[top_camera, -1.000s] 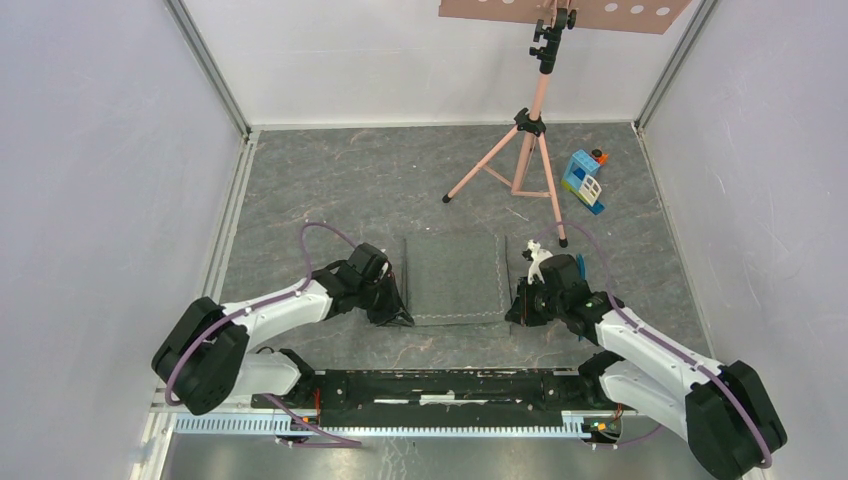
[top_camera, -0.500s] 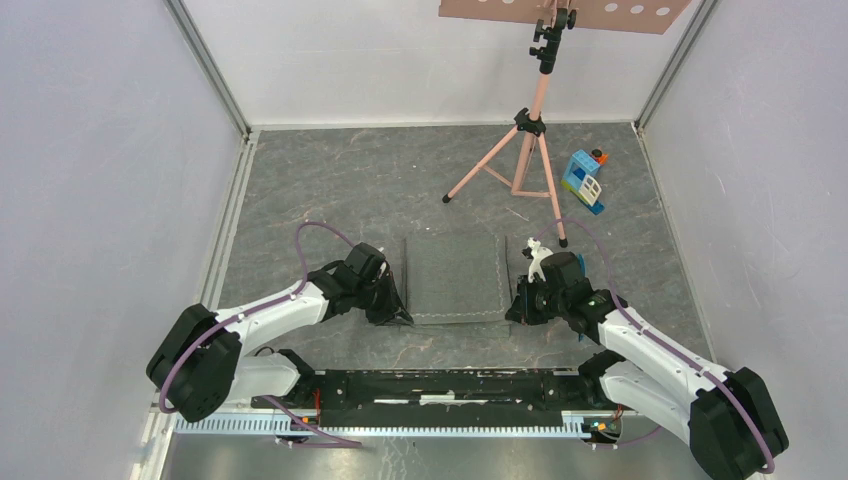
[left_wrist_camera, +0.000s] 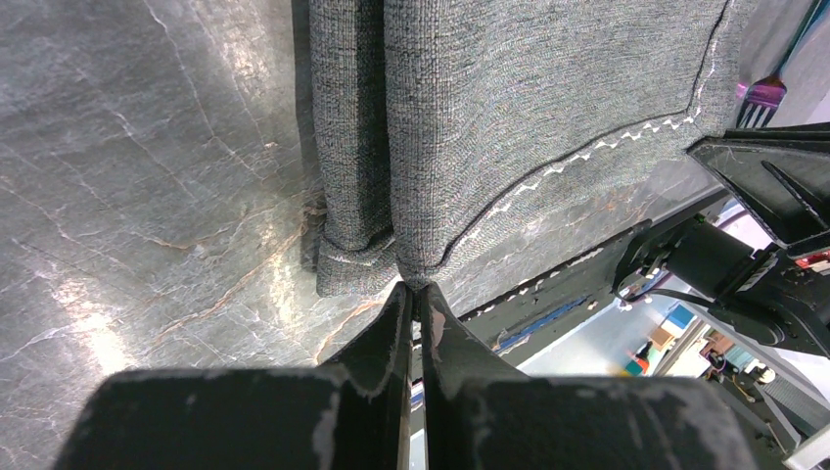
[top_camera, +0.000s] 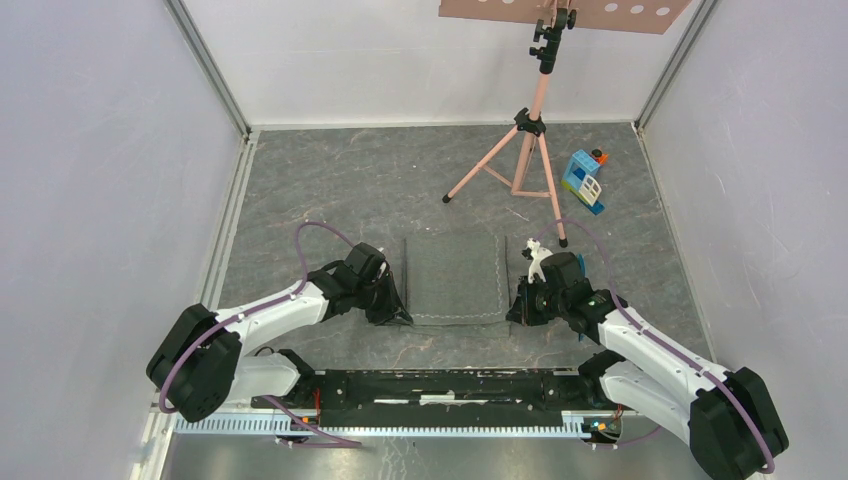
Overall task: Fold the napkin into a case and place the utensils inside
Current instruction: Smooth out the square-folded napkin at the center of the board.
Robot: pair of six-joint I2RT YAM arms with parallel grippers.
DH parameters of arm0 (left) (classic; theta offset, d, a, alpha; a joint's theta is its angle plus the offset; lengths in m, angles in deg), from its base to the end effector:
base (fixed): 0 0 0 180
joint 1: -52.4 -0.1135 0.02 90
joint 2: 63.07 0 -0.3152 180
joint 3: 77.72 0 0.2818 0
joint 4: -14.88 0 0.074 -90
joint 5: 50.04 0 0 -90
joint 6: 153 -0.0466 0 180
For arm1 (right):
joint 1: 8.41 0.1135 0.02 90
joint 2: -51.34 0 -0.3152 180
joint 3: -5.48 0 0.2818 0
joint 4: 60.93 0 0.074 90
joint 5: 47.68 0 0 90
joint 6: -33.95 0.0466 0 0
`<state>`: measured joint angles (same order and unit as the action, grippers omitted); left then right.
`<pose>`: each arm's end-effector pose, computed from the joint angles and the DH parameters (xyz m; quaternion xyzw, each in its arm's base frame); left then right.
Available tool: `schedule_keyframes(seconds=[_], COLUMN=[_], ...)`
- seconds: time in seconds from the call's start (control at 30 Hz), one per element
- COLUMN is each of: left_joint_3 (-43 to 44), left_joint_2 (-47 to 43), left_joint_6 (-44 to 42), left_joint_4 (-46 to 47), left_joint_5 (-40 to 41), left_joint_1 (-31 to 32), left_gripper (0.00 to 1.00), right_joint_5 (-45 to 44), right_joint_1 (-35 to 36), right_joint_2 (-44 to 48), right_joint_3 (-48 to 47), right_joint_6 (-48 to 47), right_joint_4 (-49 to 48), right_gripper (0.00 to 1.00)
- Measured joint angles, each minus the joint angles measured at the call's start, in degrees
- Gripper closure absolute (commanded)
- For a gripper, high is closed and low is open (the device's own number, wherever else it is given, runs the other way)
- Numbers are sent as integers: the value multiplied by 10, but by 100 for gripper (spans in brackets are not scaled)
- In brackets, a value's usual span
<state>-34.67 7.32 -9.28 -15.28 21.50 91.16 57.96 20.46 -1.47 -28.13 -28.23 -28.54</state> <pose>0.1686 -0.1543 0.1813 -0.0789 0.9454 -0.3060 0.0798 0.1423 0.0928 0.1788 -0.0533 0.9351 0.2678 0.2258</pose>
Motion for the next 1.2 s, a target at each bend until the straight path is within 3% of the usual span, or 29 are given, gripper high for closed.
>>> schedule_keyframes(seconds=[1.2], left_joint_3=[-21], left_joint_2=[-16], left_joint_6=[0], left_joint_4=[-30], left_joint_5=[18], left_joint_1=[0], left_gripper=[98], right_joint_5=[60], right_joint_1=[0], right_joint_2=[44], right_joint_3=[52], right_joint_6=[19], right_joint_4=[-38], right_gripper=[100])
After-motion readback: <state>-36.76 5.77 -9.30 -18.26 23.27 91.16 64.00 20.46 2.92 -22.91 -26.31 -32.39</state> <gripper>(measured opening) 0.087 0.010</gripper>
